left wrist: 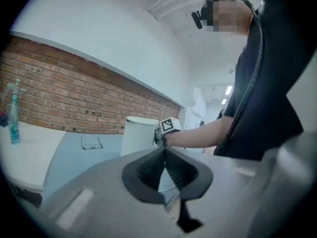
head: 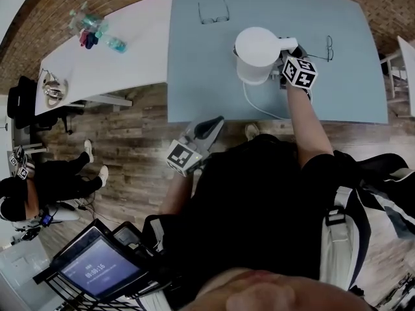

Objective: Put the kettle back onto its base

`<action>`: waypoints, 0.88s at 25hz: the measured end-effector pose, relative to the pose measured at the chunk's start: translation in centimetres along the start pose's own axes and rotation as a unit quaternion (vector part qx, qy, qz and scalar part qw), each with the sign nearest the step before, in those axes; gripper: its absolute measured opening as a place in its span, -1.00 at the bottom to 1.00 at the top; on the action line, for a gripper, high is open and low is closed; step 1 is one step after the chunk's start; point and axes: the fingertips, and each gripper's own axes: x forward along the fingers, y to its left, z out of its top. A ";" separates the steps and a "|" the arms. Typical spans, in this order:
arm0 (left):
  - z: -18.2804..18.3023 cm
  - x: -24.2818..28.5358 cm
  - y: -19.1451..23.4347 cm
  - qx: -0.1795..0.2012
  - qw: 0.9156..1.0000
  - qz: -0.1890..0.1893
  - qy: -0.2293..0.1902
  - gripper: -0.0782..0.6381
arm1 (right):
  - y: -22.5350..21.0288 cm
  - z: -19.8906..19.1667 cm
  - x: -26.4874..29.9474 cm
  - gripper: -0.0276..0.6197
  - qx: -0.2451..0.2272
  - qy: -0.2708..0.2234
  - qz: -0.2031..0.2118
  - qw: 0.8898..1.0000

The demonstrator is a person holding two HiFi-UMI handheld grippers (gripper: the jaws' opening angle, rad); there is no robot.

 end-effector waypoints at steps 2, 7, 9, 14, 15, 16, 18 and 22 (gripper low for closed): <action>0.2 0.2 0.1 0.001 1.000 0.001 -0.001 -0.78 | 0.1 -0.1 0.1 -0.53 -0.003 0.001 0.003 1.000; 0.6 0.4 0.2 0.000 1.000 0.003 0.002 -0.78 | 0.3 -0.4 0.5 -0.53 0.002 0.009 0.011 1.000; 0.4 0.3 0.4 -0.001 1.000 0.005 0.001 -0.78 | 0.4 -0.7 0.6 -0.53 0.000 0.011 0.012 1.000; 0.5 0.3 0.7 0.005 1.000 0.009 -0.003 -0.78 | 0.4 -1.1 0.6 -0.52 -0.004 0.014 0.014 1.000; 0.6 0.3 0.7 0.003 1.000 0.010 -0.005 -0.78 | 0.4 -1.1 0.5 -0.52 -0.002 0.014 0.013 1.000; 0.6 0.4 0.7 0.002 1.000 0.009 -0.004 -0.78 | 0.3 -1.2 0.4 -0.52 0.000 0.014 0.013 1.000; 0.5 0.4 0.7 0.003 1.000 0.007 -0.004 -0.78 | 0.1 -1.2 0.3 -0.52 0.005 0.013 0.012 1.000; 0.4 0.6 0.2 -0.002 1.000 0.002 -0.001 -0.78 | -0.2 -1.3 -0.1 -0.52 0.013 0.015 0.007 1.000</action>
